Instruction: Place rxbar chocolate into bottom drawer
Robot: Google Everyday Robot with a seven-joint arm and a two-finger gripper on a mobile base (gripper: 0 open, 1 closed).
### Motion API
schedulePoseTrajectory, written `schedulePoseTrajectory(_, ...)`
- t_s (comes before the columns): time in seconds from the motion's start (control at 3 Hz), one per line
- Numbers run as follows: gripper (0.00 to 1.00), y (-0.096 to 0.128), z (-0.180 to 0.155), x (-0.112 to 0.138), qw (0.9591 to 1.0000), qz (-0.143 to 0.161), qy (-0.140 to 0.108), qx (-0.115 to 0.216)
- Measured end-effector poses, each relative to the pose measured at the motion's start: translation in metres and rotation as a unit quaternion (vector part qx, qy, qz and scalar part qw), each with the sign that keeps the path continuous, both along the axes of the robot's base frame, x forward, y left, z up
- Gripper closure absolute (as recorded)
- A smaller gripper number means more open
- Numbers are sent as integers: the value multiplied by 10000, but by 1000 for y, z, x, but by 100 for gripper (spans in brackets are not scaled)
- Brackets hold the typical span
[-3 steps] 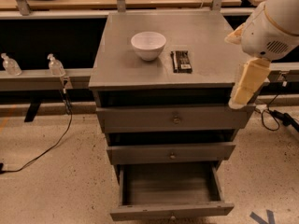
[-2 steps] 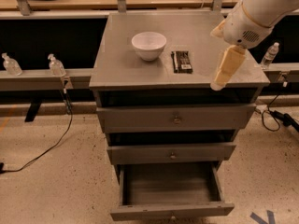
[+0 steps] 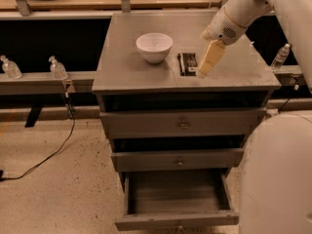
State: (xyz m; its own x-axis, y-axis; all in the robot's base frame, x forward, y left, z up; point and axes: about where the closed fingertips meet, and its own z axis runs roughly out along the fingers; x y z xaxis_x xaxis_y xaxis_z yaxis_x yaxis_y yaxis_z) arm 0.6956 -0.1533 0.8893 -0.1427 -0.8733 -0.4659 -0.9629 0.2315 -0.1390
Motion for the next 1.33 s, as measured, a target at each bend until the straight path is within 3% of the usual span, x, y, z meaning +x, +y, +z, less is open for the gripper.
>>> schedulePoseTrajectory(0.67,0,23,-21,41,9994,-57,7,335)
schedulePoseTrajectory(1.33,3,30,-60,60,9994,-153,200,218)
